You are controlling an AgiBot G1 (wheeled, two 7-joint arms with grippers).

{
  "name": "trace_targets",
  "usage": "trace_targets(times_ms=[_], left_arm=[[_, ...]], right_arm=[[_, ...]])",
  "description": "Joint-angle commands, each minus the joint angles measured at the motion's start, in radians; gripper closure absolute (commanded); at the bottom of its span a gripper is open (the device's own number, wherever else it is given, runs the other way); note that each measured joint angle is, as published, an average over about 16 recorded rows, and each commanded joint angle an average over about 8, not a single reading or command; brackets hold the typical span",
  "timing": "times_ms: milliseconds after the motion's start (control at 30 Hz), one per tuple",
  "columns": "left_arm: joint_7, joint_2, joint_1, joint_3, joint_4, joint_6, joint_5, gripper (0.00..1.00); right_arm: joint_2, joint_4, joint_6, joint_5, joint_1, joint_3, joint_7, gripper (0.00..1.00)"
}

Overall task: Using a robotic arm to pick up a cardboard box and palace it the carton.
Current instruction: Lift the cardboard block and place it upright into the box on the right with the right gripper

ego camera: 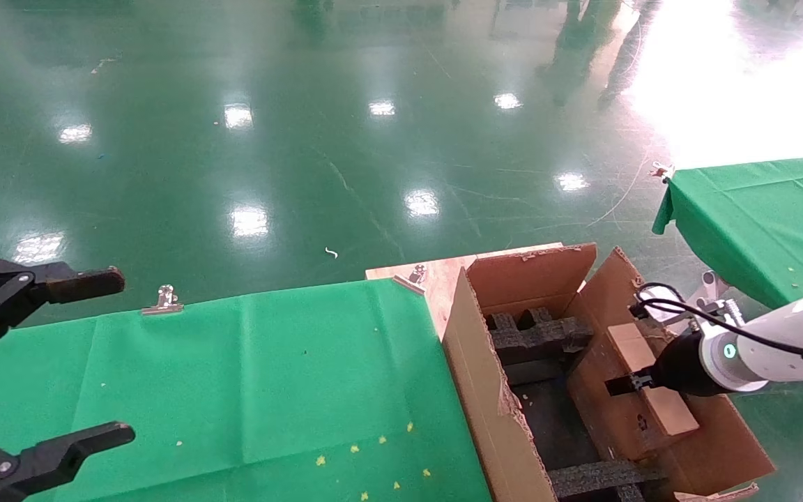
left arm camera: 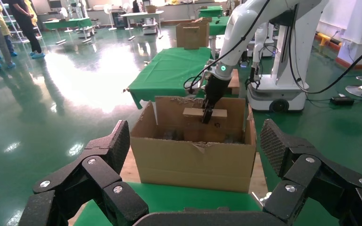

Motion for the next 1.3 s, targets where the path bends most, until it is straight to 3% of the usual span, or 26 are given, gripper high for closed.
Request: trace_targets(times_ms=[33, 433, 467, 500, 700, 767, 1300], left_arm=[[0.000, 0.000, 0.000, 0.000, 0.000, 0.000, 0.000, 0.00], [0.000, 0.000, 0.000, 0.000, 0.000, 0.000, 0.000, 0.00], [0.000, 0.000, 0.000, 0.000, 0.000, 0.000, 0.000, 0.00], [0.000, 0.000, 0.000, 0.000, 0.000, 0.000, 0.000, 0.00], [0.000, 0.000, 0.000, 0.000, 0.000, 0.000, -0.001, 0.00], [0.000, 0.000, 0.000, 0.000, 0.000, 0.000, -0.001, 0.00], [0.000, 0.000, 0.000, 0.000, 0.000, 0.000, -0.001, 0.00]], right_arm=[[-0.009, -0.013, 0.007, 0.007, -0.014, -0.001, -0.007, 1.00], [-0.069, -0.087, 0.043, 0.047, -0.097, -0.002, -0.049, 1.00], [-0.072, -0.091, 0.044, 0.049, -0.101, -0.002, -0.050, 0.96], [-0.076, -0.096, 0.046, 0.052, -0.105, -0.002, -0.053, 0.88], [-0.087, -0.112, 0.051, 0.061, -0.116, -0.001, -0.061, 0.13], [-0.088, -0.114, 0.051, 0.063, -0.117, 0.000, -0.062, 0.00], [-0.083, -0.107, 0.049, 0.060, -0.109, 0.002, -0.062, 0.00]])
